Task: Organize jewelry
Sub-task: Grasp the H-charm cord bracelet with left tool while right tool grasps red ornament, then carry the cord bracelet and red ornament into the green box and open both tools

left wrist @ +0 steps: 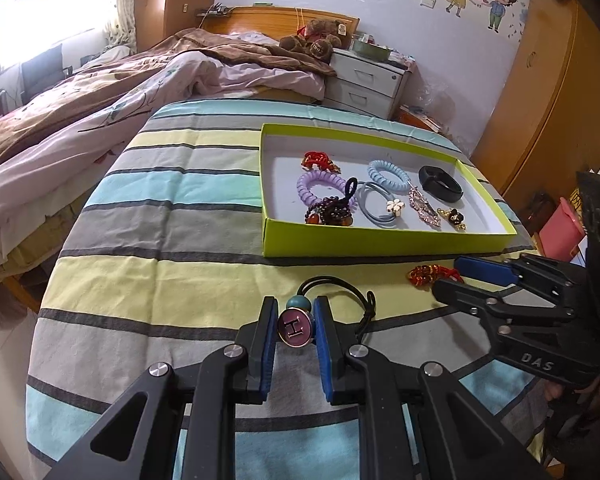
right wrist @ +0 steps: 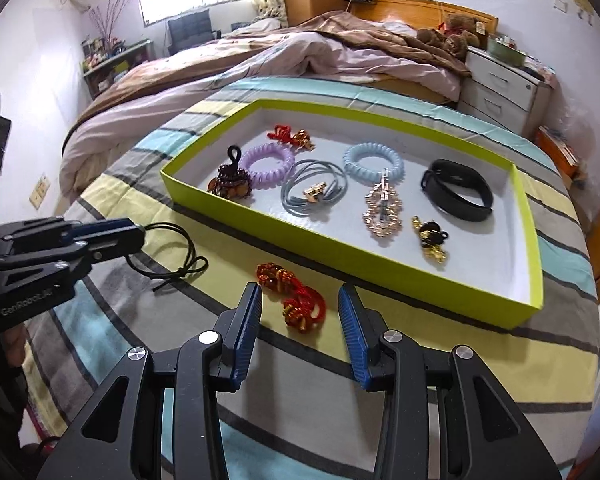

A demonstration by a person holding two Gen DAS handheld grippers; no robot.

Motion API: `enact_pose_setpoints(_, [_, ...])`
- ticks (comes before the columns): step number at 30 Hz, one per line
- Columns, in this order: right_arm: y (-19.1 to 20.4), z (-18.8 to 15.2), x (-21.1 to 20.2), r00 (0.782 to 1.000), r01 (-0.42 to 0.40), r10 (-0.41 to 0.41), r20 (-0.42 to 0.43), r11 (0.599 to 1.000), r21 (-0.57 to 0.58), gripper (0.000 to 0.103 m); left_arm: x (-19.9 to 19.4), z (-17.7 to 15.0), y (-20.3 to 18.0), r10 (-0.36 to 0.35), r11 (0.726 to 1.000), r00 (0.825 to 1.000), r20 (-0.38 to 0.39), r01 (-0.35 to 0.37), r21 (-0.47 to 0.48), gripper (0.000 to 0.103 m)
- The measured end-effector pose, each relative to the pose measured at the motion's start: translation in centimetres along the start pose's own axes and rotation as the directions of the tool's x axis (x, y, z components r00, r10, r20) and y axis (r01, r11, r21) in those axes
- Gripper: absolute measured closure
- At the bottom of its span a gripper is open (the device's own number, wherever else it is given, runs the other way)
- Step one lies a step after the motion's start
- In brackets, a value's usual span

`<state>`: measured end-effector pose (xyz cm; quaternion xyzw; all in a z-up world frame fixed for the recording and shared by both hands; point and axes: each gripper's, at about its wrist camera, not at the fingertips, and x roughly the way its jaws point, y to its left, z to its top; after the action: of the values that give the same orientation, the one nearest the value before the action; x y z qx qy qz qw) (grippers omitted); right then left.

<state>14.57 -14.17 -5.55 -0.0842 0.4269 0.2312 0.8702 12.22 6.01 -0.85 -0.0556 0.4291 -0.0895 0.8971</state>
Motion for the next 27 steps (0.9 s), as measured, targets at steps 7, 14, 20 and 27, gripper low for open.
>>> enact_pose_setpoints(7, [0.4, 0.0, 0.7, 1.000, 0.015, -0.015, -0.019, 1.000, -0.008, 0.062, -0.1, -0.1, -0.2, -0.009, 1.000, 1.000, 0.001, 0.009, 0.002, 0.085])
enact_pose_setpoints(14, [-0.1, -0.3, 0.1, 1.000, 0.020, -0.020, 0.003, 1.000, 0.015, 0.088, -0.5, 0.0, -0.9, -0.012, 1.000, 1.000, 0.013, 0.011, 0.020, 0.085])
enact_pose_setpoints(20, [-0.4, -0.4, -1.3, 0.999, 0.002, -0.003, 0.044, 0.999, 0.038, 0.088, -1.1, 0.4, -1.4, -0.016, 0.999, 1.000, 0.025, 0.015, 0.032, 0.085])
enact_pose_setpoints(27, [-0.9, 0.4, -4.0, 0.992, -0.010, 0.002, 0.125, 0.998, 0.066, 0.089, -2.2, 1.8, -2.5, -0.025, 0.998, 0.998, 0.062, 0.021, 0.063, 0.085])
